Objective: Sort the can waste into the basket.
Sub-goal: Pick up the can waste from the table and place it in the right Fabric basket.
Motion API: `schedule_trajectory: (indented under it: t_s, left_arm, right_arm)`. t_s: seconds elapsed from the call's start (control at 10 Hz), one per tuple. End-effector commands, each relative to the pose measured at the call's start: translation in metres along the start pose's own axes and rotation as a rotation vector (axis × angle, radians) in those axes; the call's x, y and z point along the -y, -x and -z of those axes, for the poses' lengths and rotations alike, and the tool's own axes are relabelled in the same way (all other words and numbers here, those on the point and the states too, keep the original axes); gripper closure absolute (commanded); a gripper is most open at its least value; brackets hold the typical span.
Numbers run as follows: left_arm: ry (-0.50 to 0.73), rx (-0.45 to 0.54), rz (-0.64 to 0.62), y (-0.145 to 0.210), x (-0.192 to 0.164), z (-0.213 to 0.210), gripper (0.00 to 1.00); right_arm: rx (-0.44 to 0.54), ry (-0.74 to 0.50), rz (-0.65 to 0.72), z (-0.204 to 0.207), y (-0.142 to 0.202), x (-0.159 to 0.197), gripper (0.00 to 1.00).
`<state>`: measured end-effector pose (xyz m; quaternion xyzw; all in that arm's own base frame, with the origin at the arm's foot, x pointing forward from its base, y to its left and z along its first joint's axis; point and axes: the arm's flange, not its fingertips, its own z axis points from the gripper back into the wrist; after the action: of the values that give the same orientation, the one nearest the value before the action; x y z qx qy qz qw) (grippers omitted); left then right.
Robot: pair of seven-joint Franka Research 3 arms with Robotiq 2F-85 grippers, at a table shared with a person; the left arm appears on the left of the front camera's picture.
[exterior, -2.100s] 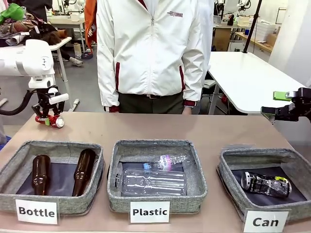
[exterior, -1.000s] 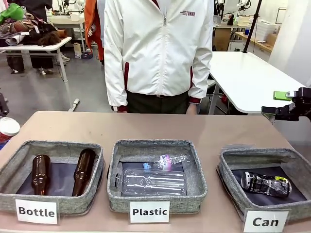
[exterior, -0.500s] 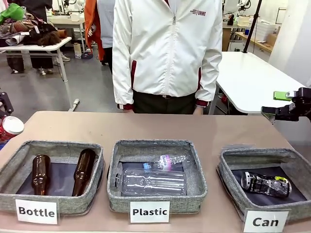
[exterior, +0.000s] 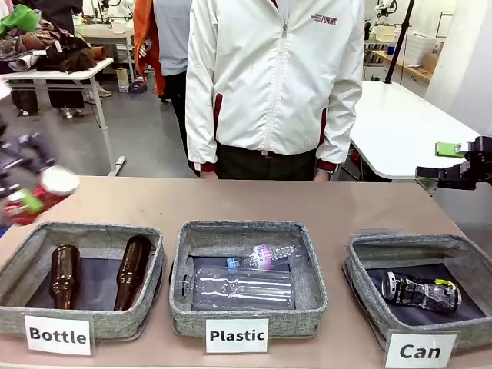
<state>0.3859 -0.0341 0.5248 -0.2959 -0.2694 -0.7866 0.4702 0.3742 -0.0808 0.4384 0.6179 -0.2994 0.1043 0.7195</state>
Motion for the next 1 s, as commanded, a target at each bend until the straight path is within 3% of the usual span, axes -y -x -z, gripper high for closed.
schedule_trajectory:
  t_s: [0.0,0.2,0.4,0.5,0.6,0.7,0.9]
  left_arm:
    - [-0.073,0.036,0.044,-0.093,-0.033,0.055,0.58]
    - [-0.077,0.033,0.059,-0.173,-0.082,0.124,0.58]
    - [-0.121,-0.004,0.135,-0.246,-0.138,0.202,0.58]
    - [-0.103,-0.003,0.153,-0.281,-0.163,0.250,0.58]
    - [-0.168,-0.059,0.148,-0.312,-0.190,0.306,0.58]
    - [-0.160,-0.080,0.169,-0.333,-0.204,0.352,0.58]
    - [-0.179,-0.155,0.169,-0.357,-0.235,0.425,0.58]
  right_arm:
    - [-0.062,0.058,0.069,-0.036,-0.005,-0.037,0.00]
    - [-0.112,0.100,0.148,-0.088,0.002,-0.049,0.00]
    - [-0.034,0.258,0.165,-0.136,0.012,-0.046,0.00]
    - [-0.042,0.301,0.184,-0.153,0.020,-0.045,0.00]
    - [-0.072,0.345,0.195,-0.167,0.032,-0.039,0.00]
    - [-0.111,0.361,0.194,-0.181,0.044,-0.032,0.00]
    - [-0.004,0.295,0.166,-0.209,0.061,-0.022,0.00]
